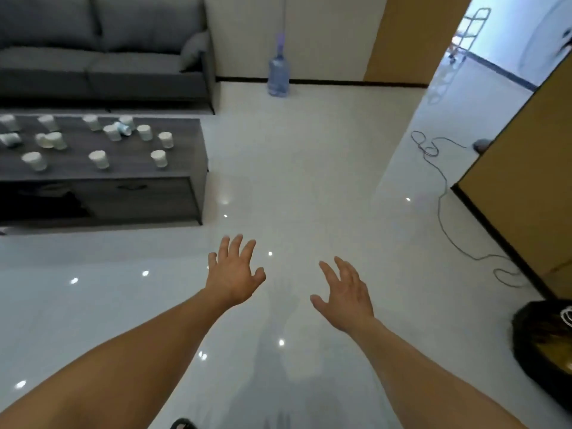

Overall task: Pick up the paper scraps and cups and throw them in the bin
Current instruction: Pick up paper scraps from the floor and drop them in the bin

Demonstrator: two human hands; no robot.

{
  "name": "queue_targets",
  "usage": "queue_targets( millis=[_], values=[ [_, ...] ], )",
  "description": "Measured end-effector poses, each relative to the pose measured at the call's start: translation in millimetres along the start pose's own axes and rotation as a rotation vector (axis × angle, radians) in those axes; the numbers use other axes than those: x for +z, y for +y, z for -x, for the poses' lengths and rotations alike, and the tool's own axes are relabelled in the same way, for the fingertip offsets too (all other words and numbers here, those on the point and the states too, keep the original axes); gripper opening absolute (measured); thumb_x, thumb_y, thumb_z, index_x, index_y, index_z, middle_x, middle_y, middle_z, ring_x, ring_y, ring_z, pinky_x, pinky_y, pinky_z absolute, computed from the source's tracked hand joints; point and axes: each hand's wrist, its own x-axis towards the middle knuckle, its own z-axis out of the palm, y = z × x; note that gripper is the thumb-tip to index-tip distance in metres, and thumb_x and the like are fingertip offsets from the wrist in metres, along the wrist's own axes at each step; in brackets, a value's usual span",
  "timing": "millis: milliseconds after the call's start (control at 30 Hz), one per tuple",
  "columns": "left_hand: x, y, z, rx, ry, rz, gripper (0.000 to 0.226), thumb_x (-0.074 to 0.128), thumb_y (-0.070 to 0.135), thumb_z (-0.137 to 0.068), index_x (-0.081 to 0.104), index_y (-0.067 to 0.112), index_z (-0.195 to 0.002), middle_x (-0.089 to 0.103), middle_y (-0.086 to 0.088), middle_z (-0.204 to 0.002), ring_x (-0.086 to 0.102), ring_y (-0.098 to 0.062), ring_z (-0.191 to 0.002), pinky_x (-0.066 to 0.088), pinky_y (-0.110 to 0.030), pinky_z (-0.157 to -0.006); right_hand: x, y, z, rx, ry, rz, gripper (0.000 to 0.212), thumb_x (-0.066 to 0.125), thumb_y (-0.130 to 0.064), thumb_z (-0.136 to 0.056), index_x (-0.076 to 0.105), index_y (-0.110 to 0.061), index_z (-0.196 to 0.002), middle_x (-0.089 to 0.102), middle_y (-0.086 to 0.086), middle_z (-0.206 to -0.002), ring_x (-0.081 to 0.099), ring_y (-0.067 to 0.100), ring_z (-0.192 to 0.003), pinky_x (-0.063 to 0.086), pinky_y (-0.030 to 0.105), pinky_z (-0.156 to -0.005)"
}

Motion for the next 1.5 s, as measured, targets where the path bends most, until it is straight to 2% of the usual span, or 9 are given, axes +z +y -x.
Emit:
queue_targets(
  millis=[200, 367, 733, 933, 1067, 1233, 1500],
  values=[
    [-60.9, -203.3, 13.6, -0.266, 0.076, 0.028, 0.071, 0.037, 0.058, -0.091, 0.012, 0.030, -0.151, 0.004, -0.003, -0.161, -0.004, -0.029, -0.147, 0.009, -0.053, -0.116, 13.9, -213.0, -72.7, -0.275, 0.014, -0.046, 0.078, 0.047, -0.063, -0.089, 0.009, -0.039, -0.153, 0.000, -0.005, -0.162, -0.002, 0.018, -0.149, 0.016, 0.041, -0.117],
    [-95.9, -334.0, 36.6, -0.480, 0.124, 0.043, 0.071, 0.038, 0.056, -0.091, 0.011, 0.030, -0.151, 0.003, -0.002, -0.161, -0.004, -0.027, -0.147, 0.011, -0.053, -0.116, 33.6, -361.3, -112.0, -0.458, -0.031, -0.048, 0.077, 0.045, -0.066, -0.089, 0.011, -0.039, -0.152, 0.001, -0.006, -0.163, 0.002, 0.021, -0.149, 0.018, 0.042, -0.118],
    [-138.2, -517.0, -11.5, -0.817, 0.198, 0.094, 0.070, 0.038, 0.054, -0.091, 0.011, 0.030, -0.151, 0.002, -0.001, -0.161, -0.007, -0.026, -0.147, 0.010, -0.052, -0.116, 88.6, -595.0, -252.8, -0.757, -0.091, 0.051, 0.079, 0.050, -0.068, -0.084, 0.017, -0.040, -0.150, 0.010, -0.002, -0.162, 0.010, 0.023, -0.149, 0.024, 0.046, -0.115],
    [-166.9, -602.5, -36.9, -1.017, 0.237, 0.128, 0.070, 0.038, 0.054, -0.092, 0.012, 0.029, -0.151, 0.002, -0.001, -0.161, -0.008, -0.025, -0.147, 0.009, -0.051, -0.117, 93.6, -723.0, -317.2, -0.966, -0.154, 0.084, 0.079, 0.049, -0.068, -0.084, 0.016, -0.040, -0.150, 0.010, -0.001, -0.162, 0.007, 0.023, -0.149, 0.023, 0.046, -0.115],
    [-176.6, -664.4, -41.0, -1.103, 0.252, 0.157, 0.070, 0.039, 0.054, -0.091, 0.011, 0.030, -0.151, 0.001, -0.001, -0.161, -0.009, -0.026, -0.147, 0.007, -0.051, -0.116, 105.9, -810.2, -337.0, -1.069, -0.211, 0.077, 0.079, 0.050, -0.066, -0.086, 0.013, -0.040, -0.151, 0.006, -0.001, -0.162, 0.003, 0.024, -0.149, 0.019, 0.048, -0.116],
    [-190.3, -779.9, -39.5, -1.194, 0.291, 0.185, 0.070, 0.040, 0.054, -0.091, 0.012, 0.030, -0.151, 0.001, 0.000, -0.161, -0.008, -0.026, -0.147, 0.008, -0.050, -0.116, 134.7, -933.3, -353.7, -1.168, -0.238, 0.103, 0.079, 0.050, -0.063, -0.088, 0.013, -0.037, -0.152, 0.006, 0.000, -0.162, 0.002, 0.024, -0.149, 0.019, 0.047, -0.117],
    [-242.7, -963.1, -50.6, -1.156, 0.297, 0.195, 0.070, 0.039, 0.054, -0.091, 0.012, 0.030, -0.151, 0.001, 0.000, -0.161, -0.008, -0.026, -0.147, 0.007, -0.051, -0.116, 153.7, -1107.8, -380.9, -1.123, -0.238, 0.128, 0.077, 0.048, -0.059, -0.089, 0.013, -0.035, -0.153, 0.003, -0.001, -0.162, -0.001, 0.021, -0.149, 0.017, 0.046, -0.117]
  ],
)
